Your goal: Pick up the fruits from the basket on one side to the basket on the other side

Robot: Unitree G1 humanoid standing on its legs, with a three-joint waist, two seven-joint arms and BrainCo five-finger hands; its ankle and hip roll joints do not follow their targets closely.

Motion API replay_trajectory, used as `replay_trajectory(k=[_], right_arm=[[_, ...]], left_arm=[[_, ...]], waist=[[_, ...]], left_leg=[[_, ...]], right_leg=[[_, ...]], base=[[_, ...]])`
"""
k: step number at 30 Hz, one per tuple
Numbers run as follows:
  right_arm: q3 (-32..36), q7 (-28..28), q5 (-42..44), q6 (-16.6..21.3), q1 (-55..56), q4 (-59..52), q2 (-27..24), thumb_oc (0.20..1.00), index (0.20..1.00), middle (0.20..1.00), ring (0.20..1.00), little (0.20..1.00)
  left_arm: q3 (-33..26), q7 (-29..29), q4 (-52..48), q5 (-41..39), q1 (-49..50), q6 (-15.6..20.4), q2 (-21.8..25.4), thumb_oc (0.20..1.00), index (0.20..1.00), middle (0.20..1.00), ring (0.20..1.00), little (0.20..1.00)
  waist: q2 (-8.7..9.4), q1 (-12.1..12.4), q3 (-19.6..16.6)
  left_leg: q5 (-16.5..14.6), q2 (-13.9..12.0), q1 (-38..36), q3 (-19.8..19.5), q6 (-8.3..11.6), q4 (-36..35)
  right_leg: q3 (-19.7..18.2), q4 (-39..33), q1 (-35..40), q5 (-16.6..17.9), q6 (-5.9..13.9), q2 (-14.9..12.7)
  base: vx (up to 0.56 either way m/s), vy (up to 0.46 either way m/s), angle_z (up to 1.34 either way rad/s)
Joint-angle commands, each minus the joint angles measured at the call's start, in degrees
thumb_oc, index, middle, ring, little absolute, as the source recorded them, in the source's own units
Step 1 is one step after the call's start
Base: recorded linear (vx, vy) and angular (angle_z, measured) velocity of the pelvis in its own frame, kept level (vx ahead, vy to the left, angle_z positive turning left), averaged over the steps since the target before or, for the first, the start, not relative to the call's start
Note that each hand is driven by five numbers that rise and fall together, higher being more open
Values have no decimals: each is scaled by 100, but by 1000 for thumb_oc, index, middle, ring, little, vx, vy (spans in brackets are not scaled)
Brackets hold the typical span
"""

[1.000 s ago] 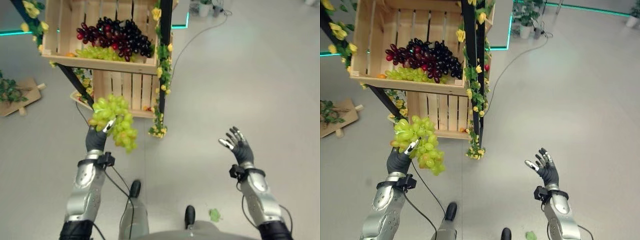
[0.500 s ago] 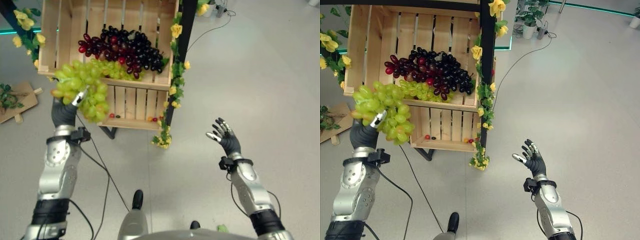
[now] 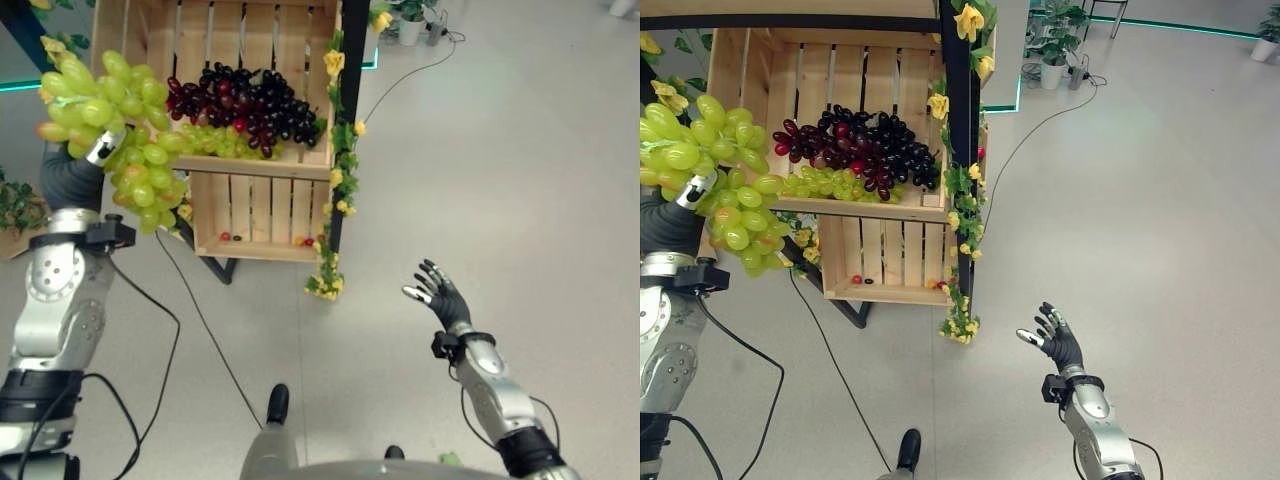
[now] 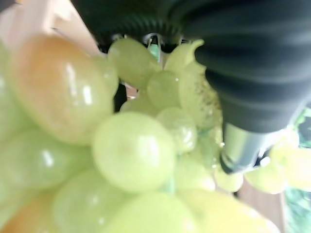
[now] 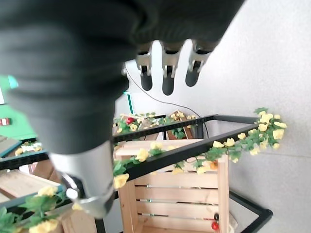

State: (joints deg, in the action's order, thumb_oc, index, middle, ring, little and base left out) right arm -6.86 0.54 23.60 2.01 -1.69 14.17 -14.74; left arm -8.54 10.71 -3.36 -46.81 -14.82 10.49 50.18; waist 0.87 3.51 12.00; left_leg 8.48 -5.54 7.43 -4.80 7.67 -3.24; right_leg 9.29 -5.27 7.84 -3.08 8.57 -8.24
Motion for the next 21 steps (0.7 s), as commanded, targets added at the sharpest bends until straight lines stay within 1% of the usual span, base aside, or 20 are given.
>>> replay_trajectory(k=[1, 2, 3, 4, 6, 7, 8, 10, 11, 12, 13, 14, 15, 17, 18, 20, 21], right_arm=[[-83, -74, -33, 245, -306, -166, -248, 1000, 1000, 1000, 1000, 1000], [-137, -81, -27, 236, -337, -139, -261, 1000, 1000, 1000, 1000, 1000], [-128, -81, -28, 237, -337, -138, -255, 1000, 1000, 1000, 1000, 1000], [-199, -76, -13, 226, -362, -97, -271, 1000, 1000, 1000, 1000, 1000], [-307, -93, 18, 206, -378, -50, -263, 1000, 1000, 1000, 1000, 1000], [-293, -92, 19, 207, -381, -47, -250, 1000, 1000, 1000, 1000, 1000], [-372, -98, 39, 204, -400, 3, -247, 1000, 1000, 1000, 1000, 1000], [-440, -108, 86, 203, -397, 59, -233, 1000, 1000, 1000, 1000, 1000], [-454, -109, 97, 200, -411, 85, -219, 1000, 1000, 1000, 1000, 1000], [-490, -100, 129, 207, -417, 111, -230, 1000, 1000, 1000, 1000, 1000], [-485, -103, 151, 215, -432, 123, -200, 1000, 1000, 1000, 1000, 1000], [-479, -103, 151, 215, -433, 123, -193, 1000, 1000, 1000, 1000, 1000], [-533, -98, 191, 218, -446, 156, -186, 1000, 1000, 1000, 1000, 1000], [-566, -97, 217, 221, -481, 195, -179, 1000, 1000, 1000, 1000, 1000], [-598, -94, 231, 221, -489, 219, -177, 1000, 1000, 1000, 1000, 1000], [-589, -102, 233, 222, -491, 231, -155, 1000, 1000, 1000, 1000, 1000], [-623, -92, 228, 228, -496, 260, -205, 1000, 1000, 1000, 1000, 1000]], left_arm=[[342, -48, 912, -407, -1325, 384, 759, 200, 200, 200, 200, 200], [576, -58, 1217, -542, -1634, 357, 892, 200, 200, 200, 200, 200], [599, -62, 1232, -546, -1662, 361, 895, 200, 200, 200, 200, 200], [924, -133, 1728, -701, -2100, 287, 1199, 200, 200, 200, 200, 200], [1248, -171, 2232, -929, -2551, 193, 1294, 200, 200, 200, 200, 200], [1310, -189, 2278, -946, -2625, 200, 1304, 200, 200, 200, 200, 200], [1672, -215, 2708, -993, -3117, 118, 1500, 200, 200, 200, 200, 200], [2121, -319, 3119, -1034, -3681, 20, 1654, 200, 200, 200, 200, 200], [2452, -352, 3429, -1063, -4089, -44, 1671, 200, 200, 200, 200, 200], [2639, -390, 3601, -1001, -4317, -88, 1731, 200, 200, 200, 200, 200], [2874, -422, 3823, -1065, -4648, -118, 1710, 200, 200, 200, 200, 200], [2901, -425, 3833, -1069, -4677, -117, 1709, 200, 200, 200, 200, 200], [3321, -550, 4187, -991, -5124, -245, 1715, 200, 200, 200, 200, 200], [3583, -530, 4497, -934, -5557, -302, 1610, 200, 200, 200, 200, 200], [3787, -597, 4663, -802, -5757, -359, 1625, 200, 200, 200, 200, 200], [4080, -566, 5017, -677, -6206, -405, 1540, 200, 200, 200, 200, 200], [4317, -595, 5217, -420, -6471, -459, 1542, 200, 200, 200, 200, 200]], waist=[[-121, -190, -227], [-136, -218, -227], [-131, -210, -224], [-158, -265, -228], [-190, -332, -243], [-179, -319, -239], [-207, -371, -260], [-235, -433, -264], [-227, -445, -268], [-254, -478, -278], [-236, -477, -278], [-229, -470, -276], [-258, -525, -294], [-269, -563, -301], [-289, -591, -311], [-272, -616, -317], [-306, -654, -334]], left_leg=[[-836, 89, -30, -41, -113, 345], [-841, 93, -25, -35, -112, 365], [-842, 93, -24, -35, -112, 366], [-852, 81, -26, -22, -108, 379], [-858, 67, -31, 2, -105, 384], [-857, 66, -30, -1, -105, 384], [-868, 62, -38, 16, -103, 395], [-883, 52, -48, 33, -100, 409], [-894, 52, -52, 41, -100, 411], [-897, 50, -58, 54, -97, 414], [-901, 49, -61, 62, -98, 412], [-901, 49, -61, 62, -98, 412], [-918, 45, -78, 77, -103, 407], [-934, 45, -92, 111, -102, 414], [-941, 39, -100, 115, -106, 410], [-951, 36, -120, 135, -106, 395], [-956, 32, -129, 159, -106, 392]], right_leg=[[66, 341, 96, -801, -129, 130], [77, 359, 97, -808, -119, 126], [77, 359, 97, -808, -119, 125], [78, 388, 87, -816, -101, 119], [80, 397, 80, -818, -87, 113], [83, 397, 80, -818, -88, 114], [82, 401, 81, -820, -72, 108], [77, 407, 76, -809, -49, 97], [73, 412, 76, -805, -40, 92], [71, 412, 76, -806, -24, 87], [72, 420, 74, -806, -12, 80], [72, 420, 74, -806, -12, 80], [69, 440, 67, -808, 13, 66], [59, 458, 62, -809, 30, 52], [55, 464, 58, -807, 37, 45], [55, 459, 54, -800, 48, 37], [52, 461, 53, -801, 57, 33]], base=[[27, -19, 4], [16, -15, 4], [16, -15, 4], [13, -13, 5], [11, -9, 3], [0, 0, 0], [26, -9, -3], [38, -8, -1], [37, -4, -1], [38, -1, -2], [0, 0, 0], [42, 5, -2], [41, 4, -6], [44, 6, -5], [33, 7, -7], [30, 11, -9], [24, 12, -5]])
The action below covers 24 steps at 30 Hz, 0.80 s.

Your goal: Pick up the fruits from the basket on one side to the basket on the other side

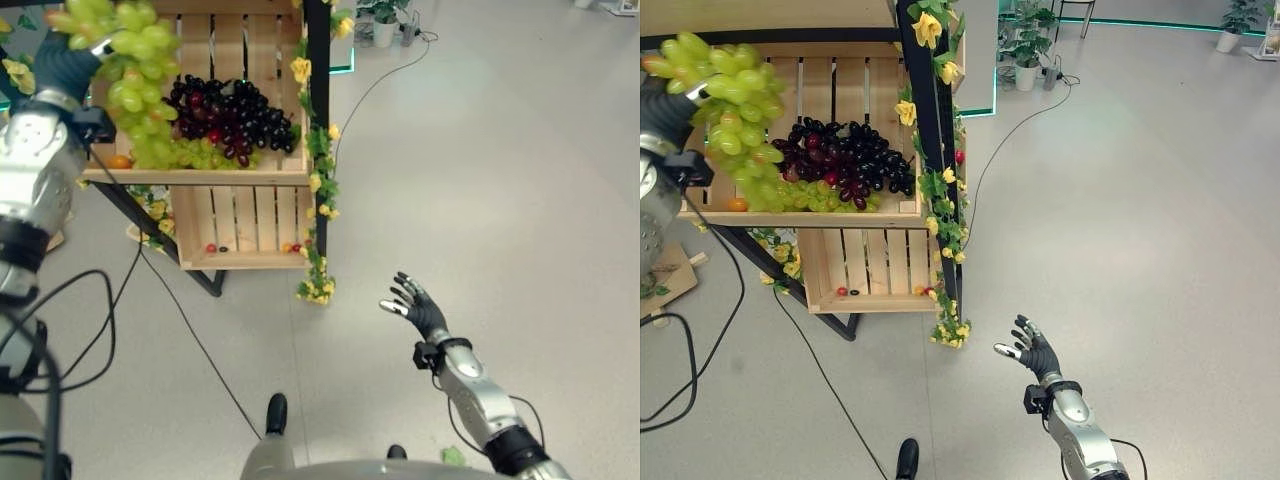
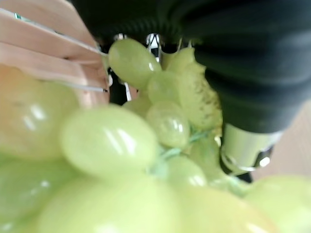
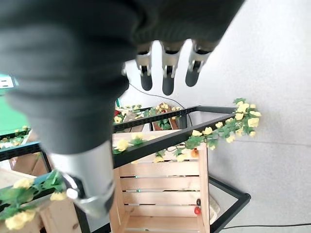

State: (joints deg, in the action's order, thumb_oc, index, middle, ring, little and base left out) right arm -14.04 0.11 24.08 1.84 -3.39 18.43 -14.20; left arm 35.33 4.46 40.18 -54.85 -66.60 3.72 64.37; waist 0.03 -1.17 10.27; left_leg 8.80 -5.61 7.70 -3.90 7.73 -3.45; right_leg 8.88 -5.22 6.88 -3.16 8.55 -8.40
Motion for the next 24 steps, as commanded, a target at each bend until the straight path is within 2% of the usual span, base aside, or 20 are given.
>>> replay_trajectory(k=[1, 3, 6, 7, 8, 9, 10, 11, 12, 13, 14, 17, 19, 24], right_arm=[[82, -35, 194, 260, -357, -159, -263, 1000, 1000, 1000, 1000, 1000], [79, -23, 214, 255, -395, -146, -265, 1000, 1000, 1000, 1000, 1000], [34, -67, 284, 286, -424, -80, -341, 1000, 1000, 1000, 1000, 1000], [40, -77, 312, 309, -425, -87, -320, 1000, 1000, 1000, 1000, 1000], [9, -68, 328, 330, -461, -72, -326, 1000, 1000, 1000, 1000, 1000], [-11, -67, 349, 360, -459, -79, -347, 1000, 1000, 1000, 1000, 1000], [-31, -81, 382, 392, -464, -93, -332, 1000, 1000, 1000, 1000, 1000], [-57, -81, 377, 440, -451, -121, -370, 1000, 1000, 1000, 1000, 1000], [-54, -81, 376, 440, -458, -120, -364, 1000, 1000, 1000, 1000, 1000], [-116, -85, 400, 504, -427, -176, -386, 1000, 1000, 1000, 1000, 1000], [-139, -78, 400, 537, -380, -261, -430, 1000, 1000, 1000, 1000, 1000], [-139, -103, 489, 628, -262, -418, -477, 1000, 1000, 1000, 1000, 1000], [-134, -130, 500, 648, -199, -449, -521, 1000, 1000, 1000, 1000, 1000], [-178, -204, 547, 632, -178, -521, -565, 1000, 1000, 1000, 1000, 1000]], left_arm=[[135, 39, 1078, 482, -1574, 189, 27, 200, 200, 200, 200, 200], [362, 30, 1304, 655, -1871, 154, -39, 200, 200, 200, 200, 200], [1107, 56, 2171, 1826, -2815, 22, -176, 200, 200, 200, 200, 200], [1179, 79, 2318, 2100, -2939, 39, -221, 200, 200, 200, 200, 200], [1361, 139, 2518, 2499, -3169, 7, -312, 316, 316, 316, 316, 316], [1551, 159, 2572, 3000, -3311, 9, -326, 846, 846, 846, 846, 846], [1783, 197, 2696, 3511, -3489, -65, -408, 1000, 1000, 1000, 1000, 1000], [2078, 393, 2789, 4352, -3567, -78, -369, 1000, 1000, 1000, 1000, 1000], [2090, 392, 2794, 4353, -3584, -78, -372, 1000, 1000, 1000, 1000, 1000], [2246, 719, 2905, 4962, -3822, -145, -542, 1000, 1000, 1000, 1000, 1000], [2701, 929, 2847, 5778, -4043, -203, -656, 1000, 1000, 1000, 1000, 1000], [2870, 1107, 2701, 6556, -4128, -223, -858, 1000, 1000, 1000, 1000, 1000], [2932, 1058, 2619, 6845, -4061, -203, -901, 1000, 1000, 1000, 1000, 1000], [2576, 1151, 2449, 6647, -3787, -115, -920, 1000, 1000, 1000, 1000, 1000]], waist=[[-207, -205, -151], [-193, -221, -136], [-208, -306, -170], [-186, -316, -164], [-181, -327, -157], [-189, -343, -153], [-170, -357, -145], [-150, -367, -116], [-151, -368, -127], [-139, -389, -93], [-125, -399, -59], [-100, -425, -36], [-73, -424, -13], [-32, -411, -5]], left_leg=[[-989, 36, -159, 83, -111, 414], [-991, 31, -158, 96, -113, 413], [-986, -7, -157, 160, -114, 390], [-983, -11, -154, 172, -112, 380], [-977, -23, -156, 186, -109, 366], [-968, -34, -149, 199, -108, 360], [-964, -38, -148, 210, -108, 352], [-975, -42, -166, 238, -106, 348], [-958, -44, -137, 233, -108, 347], [-943, -55, -101, 244, -107, 341], [-946, -64, -109, 262, -102, 329], [-897, -87, -47, 266, -117, 294], [-874, -97, -37, 269, -120, 269], [-858, -104, -26, 250, -117, 266]], right_leg=[[90, 473, 135, -788, 64, 49], [75, 512, 103, -785, 75, 45], [49, 551, 45, -766, 113, 41], [48, 549, 35, -768, 120, 41], [49, 557, 8, -757, 131, 38], [50, 557, -8, -758, 130, 41], [55, 554, -12, -751, 131, 38], [51, 557, 4, -770, 132, 28], [54, 549, -20, -749, 134, 33], [57, 542, -60, -735, 136, 36], [51, 539, -64, -745, 143, 30], [45, 498, -141, -692, 143, 39], [51, 448, -138, -664, 146, 33], [28, 367, -109, -660, 134, 36]], base=[[0, 0, 0], [9, 7, -2], [14, 12, -3], [-4, 8, -4], [-17, 4, -4], [0, 0, 0], [0, 0, 0], [0, 0, 0], [-32, 5, -2], [-46, 0, -4], [-59, 4, -3], [-42, 10, -2], [-19, 8, -1], [-32, 12, -4]])
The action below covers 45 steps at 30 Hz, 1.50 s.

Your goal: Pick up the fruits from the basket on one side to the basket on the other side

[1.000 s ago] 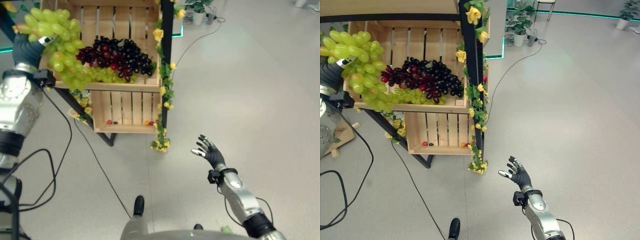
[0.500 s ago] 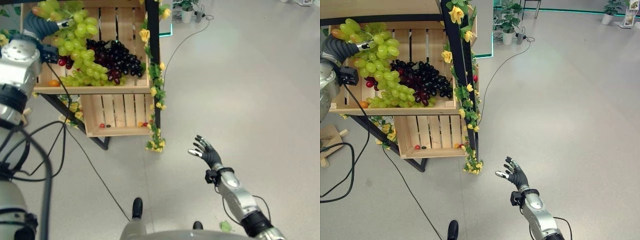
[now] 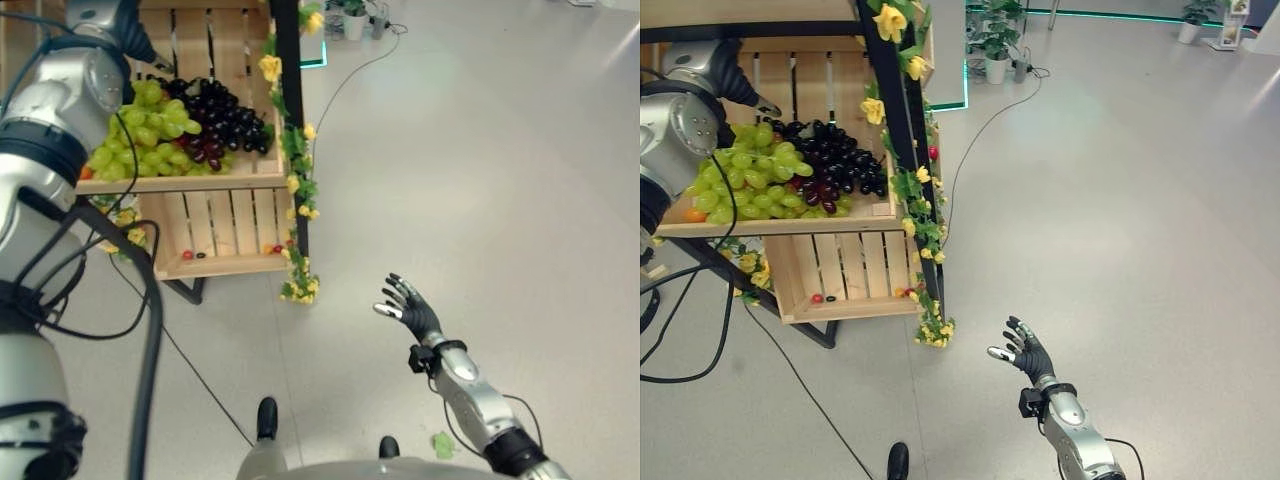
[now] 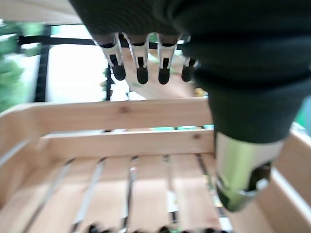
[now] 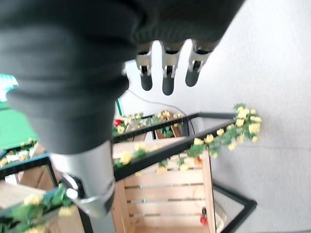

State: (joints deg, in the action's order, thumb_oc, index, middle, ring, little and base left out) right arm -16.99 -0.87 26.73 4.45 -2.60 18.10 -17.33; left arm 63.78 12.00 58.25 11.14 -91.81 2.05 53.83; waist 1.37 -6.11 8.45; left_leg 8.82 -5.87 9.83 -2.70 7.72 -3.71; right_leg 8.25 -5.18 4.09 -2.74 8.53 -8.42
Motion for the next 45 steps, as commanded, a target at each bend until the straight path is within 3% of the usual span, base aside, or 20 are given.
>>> replay_trajectory(k=[1, 6, 8, 9, 10, 12, 13, 14, 17, 20, 22, 23, 30, 33, 35, 36, 38, 40, 41, 45], right_arm=[[105, -119, 292, 380, -241, -501, -247, 1000, 1000, 1000, 1000, 1000], [91, -124, 279, 383, -193, -514, -230, 1000, 1000, 1000, 1000, 1000], [198, -113, 236, 284, -69, -544, -111, 1000, 1000, 1000, 1000, 1000], [183, -113, 236, 281, -50, -550, -155, 1000, 1000, 1000, 1000, 1000], [254, -104, 193, 251, -25, -520, -76, 1000, 1000, 1000, 1000, 1000], [295, -89, 174, 235, 8, -503, -54, 1000, 1000, 1000, 1000, 1000], [428, -63, 109, 233, 91, -471, 16, 1000, 1000, 1000, 1000, 1000], [526, -51, 58, 213, 122, -455, 87, 1000, 1000, 1000, 1000, 1000], [650, -5, -67, 183, 287, -447, 91, 1000, 1000, 1000, 1000, 1000], [869, 34, -169, 176, 400, -512, 115, 1000, 1000, 1000, 1000, 1000], [884, 27, -186, 154, 444, -534, 74, 1000, 1000, 1000, 1000, 1000], [1015, 9, -192, 148, 513, -568, 72, 1000, 1000, 1000, 1000, 1000], [1402, -145, -245, 136, 851, -782, 57, 1000, 1000, 1000, 1000, 1000], [1588, -118, -254, 218, 877, -900, 34, 1000, 1000, 1000, 1000, 1000], [1704, -102, -281, 283, 856, -954, -19, 1000, 1000, 1000, 1000, 1000], [1710, -103, -281, 283, 854, -956, -21, 1000, 1000, 1000, 1000, 1000], [1817, -45, -347, 357, 778, -991, -11, 1000, 1000, 1000, 1000, 1000], [1843, 21, -395, 408, 650, -1014, 24, 1000, 1000, 1000, 1000, 1000], [1866, 72, -416, 448, 588, -1094, 39, 1000, 1000, 1000, 1000, 1000], [2006, 119, -339, 489, 669, -1304, 51, 1000, 1000, 1000, 1000, 1000]], left_arm=[[-305, 433, 548, 44, -1200, 72, 162, 1000, 1000, 1000, 1000, 1000], [-901, 573, -31, -318, -646, 196, 354, 1000, 1000, 1000, 1000, 1000], [-2024, 318, -769, -2131, 278, 600, 584, 1000, 1000, 1000, 1000, 1000], [-2119, 318, -815, -2131, 384, 592, 606, 1000, 1000, 1000, 1000, 1000], [-2863, 212, -1575, -3267, 1268, 886, 754, 1000, 1000, 1000, 1000, 1000], [-3237, 59, -1931, -3679, 1807, 1018, 843, 1000, 1000, 1000, 1000, 1000], [-4171, 9, -2767, -4424, 3016, 1195, 784, 1000, 1000, 1000, 1000, 1000], [-4518, -49, -3165, -4619, 3551, 1268, 747, 1000, 1000, 1000, 1000, 1000], [-5854, 35, -4386, -4718, 5296, 1374, 330, 1000, 1000, 1000, 1000, 1000], [-6979, 20, -5567, -4766, 6823, 1491, -566, 1000, 1000, 1000, 1000, 1000], [-7216, -15, -5909, -4673, 7227, 1407, -883, 1000, 1000, 1000, 1000, 1000], [-7563, -177, -6447, -4673, 7859, 1389, -1515, 1000, 1000, 1000, 1000, 1000], [-7571, -1092, -7621, -4807, 9288, 1061, -2960, 1000, 1000, 1000, 1000, 1000], [-7319, -1497, -7911, -4823, 9579, 930, -3131, 1000, 1000, 1000, 1000, 1000], [-6988, -1810, -7980, -4987, 9658, 801, -3289, 1000, 1000, 1000, 1000, 1000], [-6984, -1811, -7976, -4988, 9650, 803, -3290, 1000, 1000, 1000, 1000, 1000], [-6427, -2112, -7965, -5048, 9587, 673, -3447, 1000, 1000, 1000, 1000, 1000], [-6188, -2208, -7889, -4946, 9515, 620, -3451, 1000, 1000, 1000, 1000, 1000], [-6020, -2199, -7799, -4902, 9426, 608, -3451, 1000, 1000, 1000, 1000, 1000], [-5679, -2184, -7468, -4779, 9249, 555, -3387, 1000, 1000, 1000, 1000, 1000]], waist=[[-162, 91, 173], [-143, 138, 165], [-102, 221, 196], [-143, 204, 180], [-129, 269, 197], [-139, 289, 197], [-115, 369, 215], [-73, 426, 231], [-76, 458, 225], [-7, 545, 247], [-28, 521, 239], [-29, 544, 262], [-105, 536, 359], [-108, 518, 445], [-23, 514, 518], [-28, 504, 504], [102, 494, 501], [117, 455, 473], [107, 425, 467], [103, 242, 385]], left_leg=[[-860, -79, -239, 128, -115, 295], [-848, -72, -225, 105, -106, 316], [-824, -68, -200, 65, -94, 336], [-827, -70, -203, 64, -93, 337], [-826, -73, -178, 38, -86, 366], [-822, -79, -178, 29, -83, 374], [-815, -82, -168, 5, -70, 398], [-813, -84, -160, -15, -68, 416], [-794, -121, -149, -28, -44, 455], [-765, -162, -130, -70, -23, 496], [-765, -173, -126, -74, -16, 522], [-755, -200, -110, -87, 0, 586], [-737, -295, -51, -208, 43, 859], [-749, -238, 40, -314, 43, 1046], [-1238, 216, 48, -702, -48, 1601], [-1218, 228, 87, -716, -56, 1612], [-1969, 1375, -75, -1323, -556, 2138], [-2185, 1959, -133, -1687, -826, 2400], [-2284, 2133, -170, -1845, -907, 2510], [-2245, 1931, -317, -1946, -912, 2334]], right_leg=[[84, 352, 183, -709, 131, 37], [101, 340, 215, -725, 97, 49], [147, 324, 224, -730, 68, 58], [149, 324, 228, -731, 67, 60], [153, 322, 230, -744, 39, 69], [156, 316, 241, -748, 22, 73], [150, 299, 269, -763, -20, 87], [148, 299, 267, -767, -41, 97], [130, 254, 325, -801, -124, 156], [117, 218, 373, -848, -216, 238], [101, 201, 398, -852, -248, 261], [75, 176, 441, -869, -307, 315], [15, 100, 595, -903, -527, 520], [-13, 138, 517, -853, -556, 542], [-102, 247, 390, -787, -557, 434], [-88, 247, 363, -771, -548, 429], [-481, 406, -2, -577, -579, 417], [-874, 534, -271, -472, -623, 501], [-1098, 611, -386, -445, -630, 550], [-1387, 684, -439, -434, -601, 666]], base=[[0, 0, 0], [-19, -2, 1], [-52, -12, 3], [-62, -21, 3], [-58, -18, 3], [-55, -19, 0], [-58, -31, 1], [-75, -42, 2], [-54, -46, 5], [-54, -61, 2], [-54, -41, 7], [-54, -28, 11], [-69, -39, 1], [-94, 3, -8], [-95, 29, -14], [-136, 62, -29], [-132, 84, -45], [-62, 145, -110], [-18, 182, -133], [-35, 165, -58]])
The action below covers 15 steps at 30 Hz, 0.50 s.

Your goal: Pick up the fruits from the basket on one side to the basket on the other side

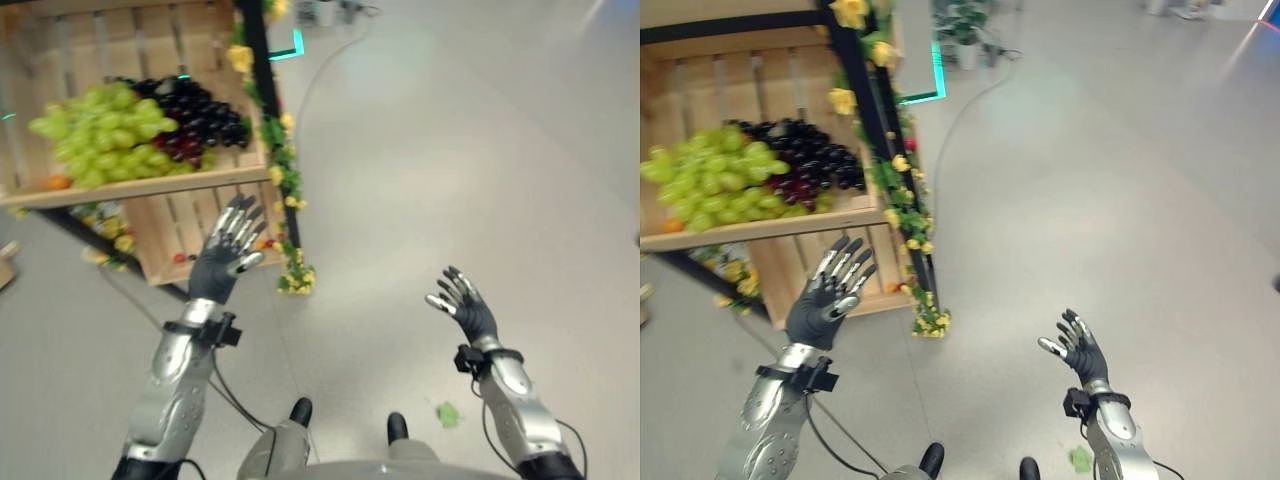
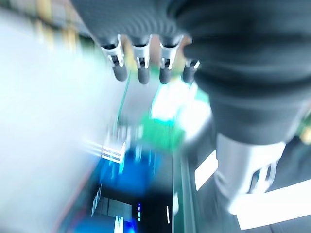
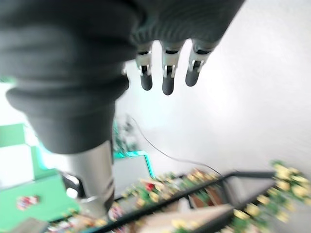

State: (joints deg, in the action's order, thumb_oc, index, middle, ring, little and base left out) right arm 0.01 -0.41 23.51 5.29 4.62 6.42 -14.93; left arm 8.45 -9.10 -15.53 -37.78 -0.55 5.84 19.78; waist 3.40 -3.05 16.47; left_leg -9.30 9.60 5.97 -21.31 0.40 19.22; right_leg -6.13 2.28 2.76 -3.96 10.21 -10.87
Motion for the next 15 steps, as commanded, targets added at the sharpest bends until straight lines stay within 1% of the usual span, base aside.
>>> replay_trajectory(k=[1, 2, 4, 5, 6, 7, 8, 10, 11, 12, 13, 14, 15], right_arm=[[479, 137, 41, 438, 99, -224, -107, 1000, 1000, 1000, 1000, 1000], [521, 170, 66, 440, 125, -252, -69, 1000, 1000, 1000, 1000, 1000], [549, 203, 120, 428, 190, -342, 23, 1000, 1000, 1000, 1000, 1000], [547, 207, 119, 421, 196, -354, 29, 1000, 1000, 1000, 1000, 1000], [532, 215, 138, 413, 217, -363, 81, 1000, 1000, 1000, 1000, 1000], [484, 258, 111, 378, 246, -318, 182, 1000, 1000, 1000, 1000, 1000], [455, 279, 100, 376, 258, -273, 217, 1000, 1000, 1000, 1000, 1000], [481, 327, 44, 335, 382, -240, 236, 1000, 1000, 1000, 1000, 1000], [522, 355, 45, 325, 420, -217, 241, 1000, 1000, 1000, 1000, 1000], [556, 404, -13, 322, 444, -202, 252, 1000, 1000, 1000, 1000, 1000], [615, 466, -36, 309, 480, -228, 290, 1000, 1000, 1000, 1000, 1000], [638, 537, -47, 309, 475, -199, 302, 1000, 1000, 1000, 1000, 1000], [633, 559, -70, 308, 421, -169, 310, 1000, 1000, 1000, 1000, 1000]], left_arm=[[20, -62, 73, 327, -44, 118, 141, 1000, 1000, 1000, 1000, 1000], [79, 3, 172, 424, -125, 99, 199, 1000, 1000, 1000, 1000, 1000], [201, 75, 369, 441, -233, 71, 256, 1000, 1000, 1000, 1000, 1000], [203, 72, 386, 438, -242, 81, 260, 1000, 1000, 1000, 1000, 1000], [216, 137, 462, 498, -282, 82, 301, 1000, 1000, 1000, 1000, 1000], [144, 261, 584, 578, -257, 80, 370, 1000, 1000, 1000, 1000, 1000], [107, 312, 634, 621, -256, 67, 394, 1000, 1000, 1000, 1000, 1000], [103, 384, 795, 564, -214, 16, 343, 1000, 1000, 1000, 1000, 1000], [99, 415, 846, 596, -217, 5, 358, 1000, 1000, 1000, 1000, 1000], [105, 444, 886, 610, -220, -7, 342, 1000, 1000, 1000, 1000, 1000], [98, 496, 936, 585, -218, -47, 290, 1000, 1000, 1000, 1000, 1000], [49, 553, 979, 656, -203, -47, 282, 1000, 1000, 1000, 1000, 1000], [9, 552, 971, 687, -182, -48, 293, 1000, 1000, 1000, 1000, 1000]], waist=[[4, -231, -479], [45, -351, -505], [165, -547, -487], [171, -511, -495], [216, -541, -467], [229, -465, -426], [219, -454, -430], [244, -355, -431], [255, -333, -464], [228, -313, -485], [201, -264, -499], [168, -210, -510], [139, -203, -539]], left_leg=[[-310, 216, -61, -4, -196, -294], [-260, 146, -135, 62, -222, -501], [-112, -19, -182, 347, -230, -810], [-104, -31, -185, 383, -230, -836], [-66, -146, -168, 591, -221, -894], [5, -536, -125, 1103, -113, -946], [71, -674, -129, 1235, -79, -991], [106, -1002, -266, 1630, -29, -1110], [176, -1104, -244, 1773, -15, -1169], [206, -1230, -246, 1967, 20, -1203], [185, -1394, -258, 2255, 70, -1157], [104, -1550, -262, 2529, 103, -1049], [94, -1650, -274, 2748, 117, -1017]], right_leg=[[57, 59, -446, -291, -686, 934], [-4, 125, -564, -228, -599, 965], [-140, 249, -823, -82, -423, 1038], [-178, 269, -849, -81, -422, 1049], [-97, 381, -994, -29, -345, 1088], [687, 576, -1063, -146, -215, 922], [925, 630, -1011, -192, -214, 848], [1216, 593, -760, -236, -275, 657], [1371, 574, -721, -171, -288, 529], [1565, 580, -674, -143, -288, 350], [1840, 589, -575, -120, -282, 129], [2294, 563, -461, -107, -274, -145], [2587, 496, -461, 8, -248, -376]], base=[[-102, 131, -17], [-154, 175, -20], [-143, 84, -39], [-132, 31, -78], [-169, -10, -128], [-222, -9, -143], [-198, -53, -194], [-159, -67, -203], [-218, -90, -158], [-231, -115, -149], [-227, -143, -98], [-208, -133, -149], [-169, -137, -162]])
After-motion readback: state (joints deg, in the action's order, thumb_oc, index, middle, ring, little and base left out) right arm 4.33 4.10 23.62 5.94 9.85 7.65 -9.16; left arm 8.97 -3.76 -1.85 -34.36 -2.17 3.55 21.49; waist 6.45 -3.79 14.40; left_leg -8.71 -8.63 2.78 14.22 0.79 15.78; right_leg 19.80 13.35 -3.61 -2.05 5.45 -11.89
